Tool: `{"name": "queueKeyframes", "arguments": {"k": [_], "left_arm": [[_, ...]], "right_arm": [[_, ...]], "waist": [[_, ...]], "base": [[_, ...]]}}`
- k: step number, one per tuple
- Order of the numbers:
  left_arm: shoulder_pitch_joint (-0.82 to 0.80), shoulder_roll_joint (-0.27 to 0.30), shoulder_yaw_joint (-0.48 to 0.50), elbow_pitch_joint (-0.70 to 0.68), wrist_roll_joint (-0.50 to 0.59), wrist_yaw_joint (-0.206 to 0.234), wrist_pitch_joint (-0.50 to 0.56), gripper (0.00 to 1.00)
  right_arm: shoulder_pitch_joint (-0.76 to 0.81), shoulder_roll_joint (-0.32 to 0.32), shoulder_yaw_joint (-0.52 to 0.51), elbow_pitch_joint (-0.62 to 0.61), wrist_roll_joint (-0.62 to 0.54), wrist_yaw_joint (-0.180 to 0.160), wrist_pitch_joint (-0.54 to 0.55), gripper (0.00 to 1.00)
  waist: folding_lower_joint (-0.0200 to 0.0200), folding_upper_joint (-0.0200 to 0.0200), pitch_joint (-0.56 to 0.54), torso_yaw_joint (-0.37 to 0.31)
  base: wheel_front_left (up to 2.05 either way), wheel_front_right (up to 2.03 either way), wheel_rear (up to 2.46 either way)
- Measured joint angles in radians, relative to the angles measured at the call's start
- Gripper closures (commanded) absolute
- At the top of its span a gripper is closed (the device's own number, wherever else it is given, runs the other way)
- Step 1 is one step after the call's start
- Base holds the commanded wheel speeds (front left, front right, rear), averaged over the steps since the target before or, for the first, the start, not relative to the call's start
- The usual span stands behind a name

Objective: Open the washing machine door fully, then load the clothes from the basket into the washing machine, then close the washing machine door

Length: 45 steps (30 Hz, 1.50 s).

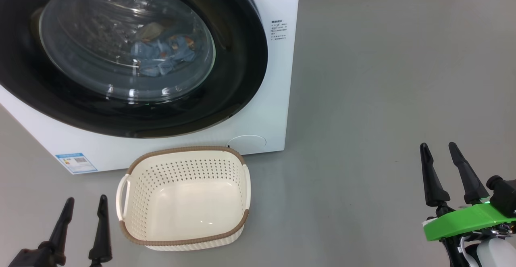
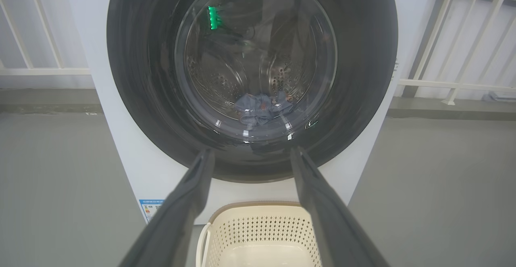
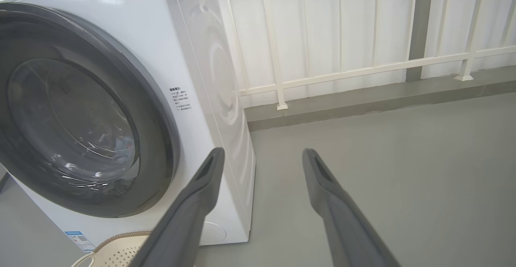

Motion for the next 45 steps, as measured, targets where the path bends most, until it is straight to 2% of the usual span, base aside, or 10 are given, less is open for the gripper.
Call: {"name": "queueKeyframes", "arguments": {"k": [21, 22, 30, 35, 40, 45], "left_arm": [[0.002, -0.012, 0.023, -0.005, 0.031, 0.000, 0.000, 0.00], [0.002, -0.015, 0.021, 0.003, 0.031, 0.000, 0.000, 1.00], [0.021, -0.069, 0.007, 0.072, 0.025, 0.000, 0.004, 1.00], [0.023, -0.071, 0.007, 0.072, -0.027, 0.000, 0.020, 1.00], [0.023, -0.071, 0.007, 0.072, -0.079, 0.000, 0.035, 1.00], [0.023, -0.073, 0.008, 0.072, -0.129, 0.000, 0.048, 1.00]], "right_arm": [[0.000, 0.008, -0.002, -0.012, 0.000, 0.000, 0.000, 0.00], [0.000, 0.011, 0.001, -0.003, 0.000, 0.000, 0.000, 1.00], [0.048, 0.062, 0.010, 0.076, 0.003, 0.000, 0.007, 1.00], [0.053, 0.064, 0.008, 0.076, 0.049, 0.000, 0.020, 1.00], [0.053, 0.065, 0.005, 0.076, 0.087, 0.000, 0.031, 1.00], [0.053, 0.066, 0.001, 0.075, 0.138, 0.000, 0.048, 1.00]], "waist": [[0.0000, 0.0000, 0.017, 0.010], [0.0000, 0.0000, 0.017, 0.010], [0.0002, 0.0000, 0.017, 0.010], [0.0023, 0.0000, 0.011, 0.012], [0.0004, 0.0000, 0.009, 0.014], [0.0003, 0.0000, 0.006, 0.016]], "base": [[0.00, 0.00, 0.00], [0.00, 0.00, 0.00], [0.00, 0.00, 0.00], [0.00, 0.00, 0.00], [0.00, 0.00, 0.00], [0.00, 0.00, 0.00]]}}
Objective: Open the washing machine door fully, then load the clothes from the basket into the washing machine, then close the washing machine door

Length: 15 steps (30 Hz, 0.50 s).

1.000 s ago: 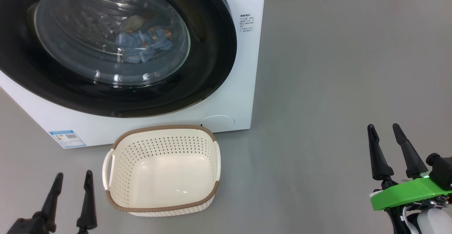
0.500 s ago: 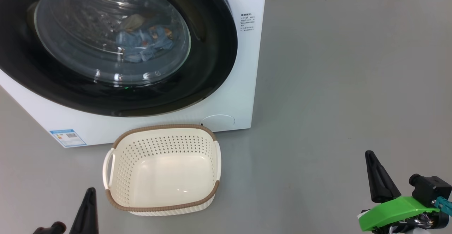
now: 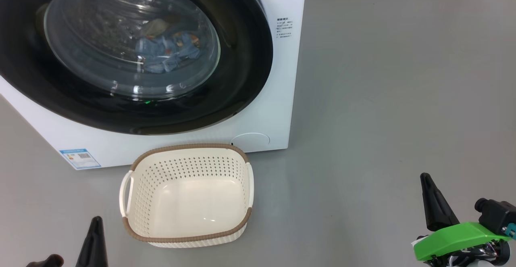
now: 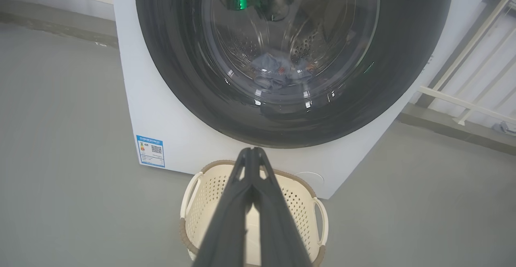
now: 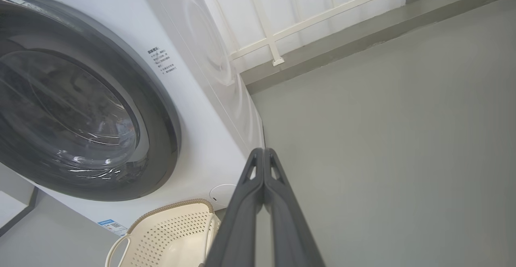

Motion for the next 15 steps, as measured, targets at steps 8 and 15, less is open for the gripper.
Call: {"name": "queueKeyframes", "arguments": {"k": [8, 15], "left_arm": [[-0.001, -0.005, 0.001, 0.000, -0.090, 0.000, 0.024, 1.00], [-0.002, -0.008, 0.002, 0.000, -0.163, 0.000, 0.043, 1.00]], "right_arm": [[0.000, 0.006, -0.007, -0.002, 0.073, 0.000, 0.020, 1.00], [0.000, 0.011, -0.020, -0.006, 0.142, 0.000, 0.043, 1.00]], "waist": [[-0.0001, 0.0000, -0.005, 0.003], [-0.0001, 0.0000, -0.010, 0.005]], "base": [[0.00, 0.00, 0.00], [0.00, 0.00, 0.00]]}}
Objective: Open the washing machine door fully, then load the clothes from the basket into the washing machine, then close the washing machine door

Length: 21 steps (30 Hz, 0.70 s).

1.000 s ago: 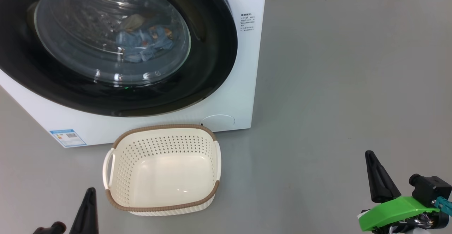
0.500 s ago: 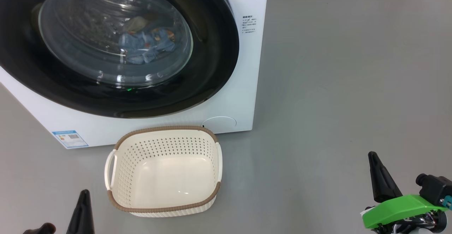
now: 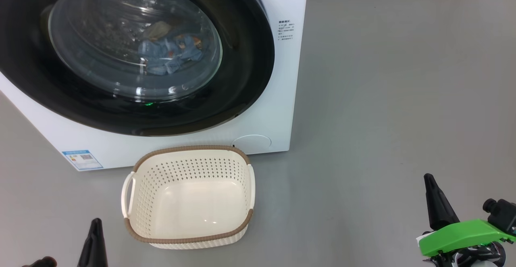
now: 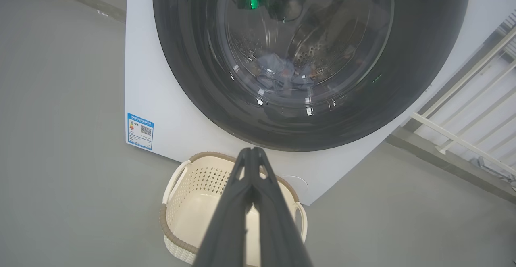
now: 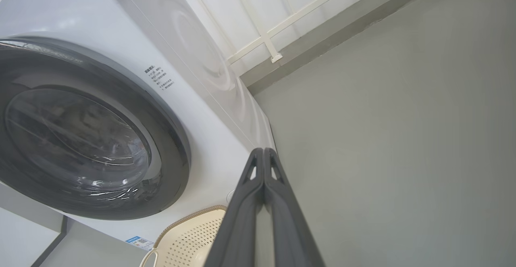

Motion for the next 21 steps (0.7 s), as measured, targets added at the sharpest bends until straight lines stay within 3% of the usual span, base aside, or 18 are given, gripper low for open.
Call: {"name": "queueKeyframes", "arguments": {"k": [21], "left_arm": [[-0.009, -0.011, 0.003, -0.001, -0.221, 0.000, 0.059, 1.00]], "right_arm": [[0.000, 0.015, -0.025, -0.009, 0.201, 0.000, 0.055, 1.00]], "waist": [[0.0000, 0.0000, -0.013, 0.007]], "base": [[0.00, 0.00, 0.00]]}}
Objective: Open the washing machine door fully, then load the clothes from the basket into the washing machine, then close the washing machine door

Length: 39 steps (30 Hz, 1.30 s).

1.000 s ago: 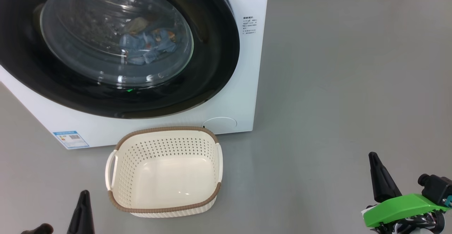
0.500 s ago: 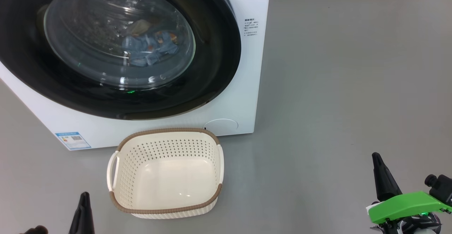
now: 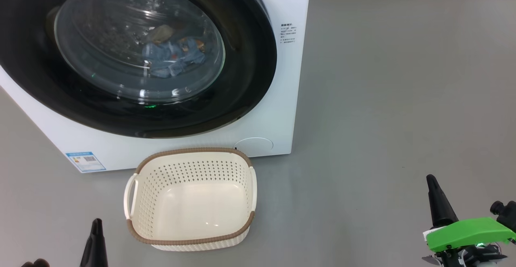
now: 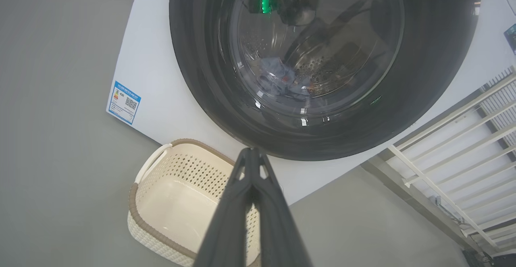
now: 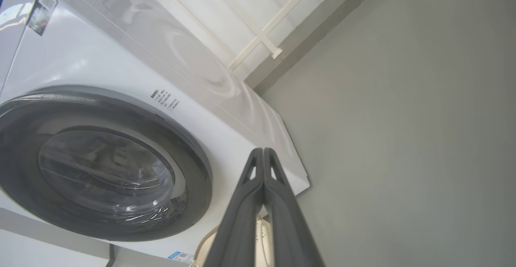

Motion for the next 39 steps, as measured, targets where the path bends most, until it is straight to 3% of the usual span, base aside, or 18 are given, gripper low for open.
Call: {"name": "queueKeyframes", "arguments": {"k": [39], "left_arm": [[-0.032, -0.018, 0.008, -0.006, -0.413, 0.000, 0.113, 1.00]], "right_arm": [[-0.002, 0.027, -0.055, -0.018, 0.358, -0.003, 0.114, 1.00]], "waist": [[0.0000, 0.0000, -0.025, 0.014]], "base": [[0.00, 0.00, 0.00]]}}
